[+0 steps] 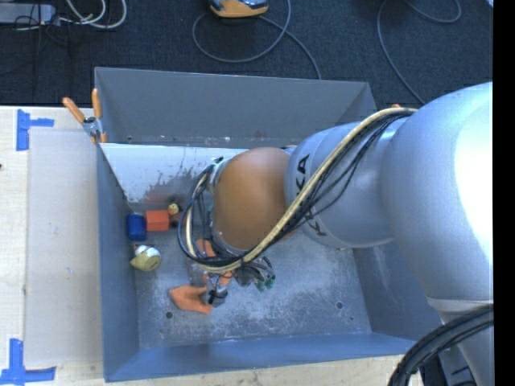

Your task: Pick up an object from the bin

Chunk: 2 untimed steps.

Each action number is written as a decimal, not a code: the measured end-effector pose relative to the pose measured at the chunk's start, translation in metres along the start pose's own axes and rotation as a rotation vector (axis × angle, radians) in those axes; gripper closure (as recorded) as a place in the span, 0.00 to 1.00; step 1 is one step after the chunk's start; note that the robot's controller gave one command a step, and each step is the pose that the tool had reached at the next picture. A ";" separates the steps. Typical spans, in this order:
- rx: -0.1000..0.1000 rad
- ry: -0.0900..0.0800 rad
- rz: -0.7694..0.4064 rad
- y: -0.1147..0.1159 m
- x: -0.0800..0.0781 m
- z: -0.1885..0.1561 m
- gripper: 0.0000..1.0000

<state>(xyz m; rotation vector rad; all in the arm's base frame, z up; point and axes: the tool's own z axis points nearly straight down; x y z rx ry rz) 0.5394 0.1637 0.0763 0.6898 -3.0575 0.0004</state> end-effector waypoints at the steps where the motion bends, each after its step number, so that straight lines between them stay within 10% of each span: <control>1: 0.000 -0.001 -0.039 0.000 -0.021 0.004 1.00; 2: 0.000 0.000 -0.043 -0.001 -0.026 0.005 1.00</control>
Offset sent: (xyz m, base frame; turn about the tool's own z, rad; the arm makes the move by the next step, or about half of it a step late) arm 0.0146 0.0155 0.0033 -0.0428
